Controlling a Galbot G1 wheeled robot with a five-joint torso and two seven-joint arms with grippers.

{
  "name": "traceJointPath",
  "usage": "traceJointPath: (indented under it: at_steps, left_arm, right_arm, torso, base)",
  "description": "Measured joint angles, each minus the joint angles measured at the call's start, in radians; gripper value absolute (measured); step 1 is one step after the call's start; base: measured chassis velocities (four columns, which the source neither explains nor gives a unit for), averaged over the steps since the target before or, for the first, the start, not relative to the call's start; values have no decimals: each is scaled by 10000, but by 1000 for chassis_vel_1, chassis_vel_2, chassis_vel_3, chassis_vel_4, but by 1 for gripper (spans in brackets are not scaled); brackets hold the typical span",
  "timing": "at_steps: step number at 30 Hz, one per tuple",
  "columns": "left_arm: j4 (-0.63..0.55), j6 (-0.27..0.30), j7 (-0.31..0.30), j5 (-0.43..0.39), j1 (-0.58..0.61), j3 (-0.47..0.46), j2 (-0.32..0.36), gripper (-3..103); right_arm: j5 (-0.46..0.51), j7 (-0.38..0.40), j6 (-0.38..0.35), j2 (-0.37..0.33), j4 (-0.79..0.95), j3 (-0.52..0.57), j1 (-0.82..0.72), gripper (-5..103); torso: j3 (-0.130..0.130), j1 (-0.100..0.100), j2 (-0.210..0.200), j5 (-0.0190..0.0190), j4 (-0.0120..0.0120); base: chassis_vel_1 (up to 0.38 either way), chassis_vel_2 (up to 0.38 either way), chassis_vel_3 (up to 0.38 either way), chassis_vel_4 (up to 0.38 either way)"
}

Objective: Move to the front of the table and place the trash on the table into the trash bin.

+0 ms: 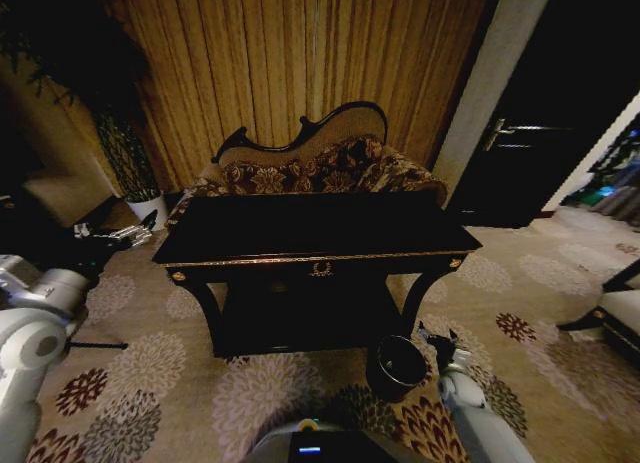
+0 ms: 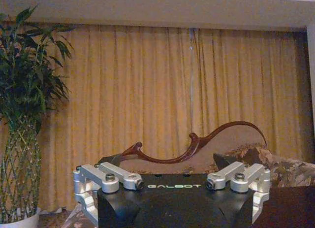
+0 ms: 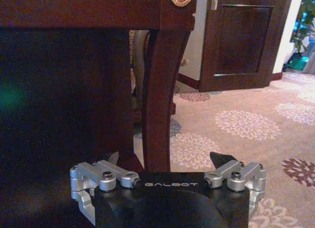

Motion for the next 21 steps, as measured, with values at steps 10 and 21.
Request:
traceJointPath:
  at_steps: [10,21]
  left_arm:
    - [21,-8,20,1,2,14,-17,100]
    - [23,-22,35,18,58,6,-108,100]
  right_arm:
    - [533,8,-355,-242,965,30,-198,100]
    - [1092,-11,-632,-1009,3758,397,-884,100]
  torso:
    - [0,0,0,0,0]
    - [0,0,0,-1,0]
  base:
    - [0,0,0,0]
    - [0,0,0,0]
